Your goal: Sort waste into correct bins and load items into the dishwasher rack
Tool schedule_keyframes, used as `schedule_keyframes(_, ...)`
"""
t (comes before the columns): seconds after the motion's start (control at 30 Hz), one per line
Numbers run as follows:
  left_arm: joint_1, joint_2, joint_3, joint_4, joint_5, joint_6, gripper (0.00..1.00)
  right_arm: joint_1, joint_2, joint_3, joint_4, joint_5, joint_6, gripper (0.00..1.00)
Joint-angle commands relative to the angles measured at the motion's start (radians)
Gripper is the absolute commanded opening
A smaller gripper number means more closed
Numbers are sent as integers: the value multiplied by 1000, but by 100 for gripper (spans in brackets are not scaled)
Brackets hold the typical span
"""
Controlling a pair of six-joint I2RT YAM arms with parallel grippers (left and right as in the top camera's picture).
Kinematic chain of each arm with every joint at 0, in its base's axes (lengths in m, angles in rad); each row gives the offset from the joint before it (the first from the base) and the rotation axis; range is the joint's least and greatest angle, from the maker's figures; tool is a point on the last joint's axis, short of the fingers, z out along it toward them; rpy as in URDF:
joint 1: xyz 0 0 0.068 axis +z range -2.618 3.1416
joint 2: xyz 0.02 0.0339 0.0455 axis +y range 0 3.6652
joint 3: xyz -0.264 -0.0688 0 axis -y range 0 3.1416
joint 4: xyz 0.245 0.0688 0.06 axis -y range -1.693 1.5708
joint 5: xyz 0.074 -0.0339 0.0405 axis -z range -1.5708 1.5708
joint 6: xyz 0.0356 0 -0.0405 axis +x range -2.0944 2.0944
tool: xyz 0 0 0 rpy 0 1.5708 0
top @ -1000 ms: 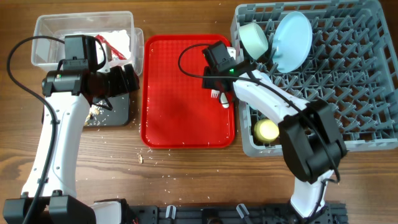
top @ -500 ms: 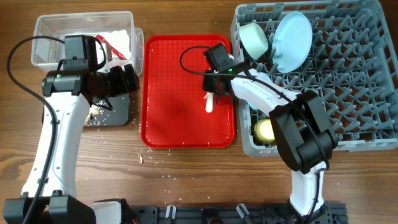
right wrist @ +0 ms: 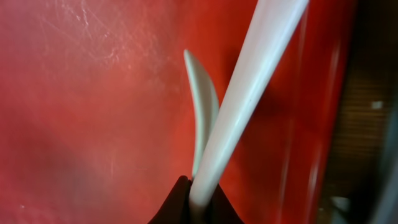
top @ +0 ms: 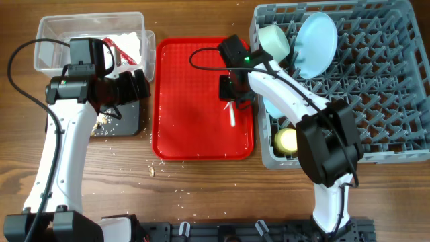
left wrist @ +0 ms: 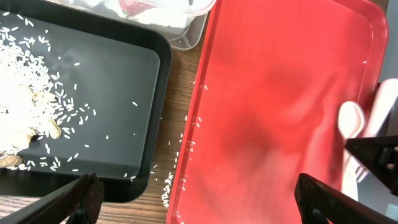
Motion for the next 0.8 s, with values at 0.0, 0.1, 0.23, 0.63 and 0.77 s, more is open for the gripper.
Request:
schedule_keyframes(0.0,3,0,1,3,-3,9,100,6,-50,27,-56,72,-87,4)
schedule_keyframes(0.1,3,0,1,3,-3,9,100,6,-165,27,-103,70,-144,4)
schedule_keyframes(0.23,3,0,1,3,-3,9,100,5,-356,27,-132,93,-209,4)
schedule_keyframes(0.63,3,0,1,3,-3,9,100,-375,-502,-190,-319,374,-473,5)
schedule_keyframes(0.77,3,0,1,3,-3,9,100,-375,-488,-268,-246,376,-449,40)
